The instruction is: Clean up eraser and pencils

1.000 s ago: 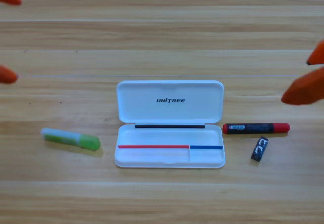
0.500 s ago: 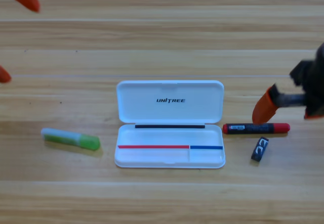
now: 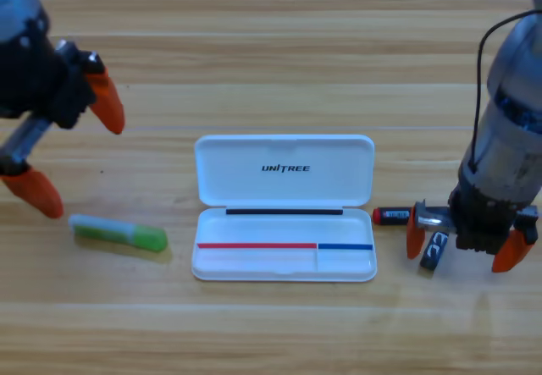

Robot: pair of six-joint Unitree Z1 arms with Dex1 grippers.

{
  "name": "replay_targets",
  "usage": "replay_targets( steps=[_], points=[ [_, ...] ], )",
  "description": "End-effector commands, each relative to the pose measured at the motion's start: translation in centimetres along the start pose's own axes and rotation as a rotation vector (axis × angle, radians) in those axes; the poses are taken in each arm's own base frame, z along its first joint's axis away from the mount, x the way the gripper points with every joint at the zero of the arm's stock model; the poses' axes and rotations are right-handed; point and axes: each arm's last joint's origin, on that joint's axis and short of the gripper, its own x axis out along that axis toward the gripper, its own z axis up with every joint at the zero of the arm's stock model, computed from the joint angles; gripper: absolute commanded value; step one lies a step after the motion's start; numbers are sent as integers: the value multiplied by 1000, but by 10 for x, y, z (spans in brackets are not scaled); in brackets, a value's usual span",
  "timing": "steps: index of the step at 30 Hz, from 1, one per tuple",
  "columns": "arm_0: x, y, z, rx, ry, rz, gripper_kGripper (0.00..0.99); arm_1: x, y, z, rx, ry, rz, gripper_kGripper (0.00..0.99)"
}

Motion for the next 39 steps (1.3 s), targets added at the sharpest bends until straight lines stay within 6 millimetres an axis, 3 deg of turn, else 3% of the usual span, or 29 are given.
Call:
replay_targets(
  steps=[1, 7, 14, 17, 23, 27, 29, 32, 36, 38, 39],
  points=[
    [45, 42, -21, -157, 86, -92, 983, 39, 2, 19, 49, -21, -79, 922],
    [75, 58, -47, -249, 136, -160, 982, 49, 1, 26, 90, -35, -83, 887],
    [106, 53, -53, -271, 134, -198, 982, 58, 2, 28, 104, -11, -86, 798],
    [116, 50, -53, -287, 124, -209, 983, 61, 1, 25, 103, 24, -79, 563],
    [130, 44, -54, -296, 100, -232, 982, 60, 2, 22, 107, 68, -47, 187],
    [137, 42, -55, -296, 94, -243, 982, 60, 2, 22, 107, 70, -51, 0],
    [139, 40, -55, -297, 93, -245, 982, 56, 3, 23, 84, 75, -49, 0],
    [141, 39, -55, -297, 87, -245, 982, 34, 8, 24, -86, 85, -41, 0],
    [147, 38, -56, -298, 77, -232, 982, -8, 24, 12, -680, 113, -19, 0],
    [150, 37, -56, -297, 72, -216, 983, -23, 28, 0, -1056, 182, 49, 0],
    [152, 37, -56, -297, 70, -211, 983, -28, 29, -4, -1133, 193, 60, 0]
  ],
)
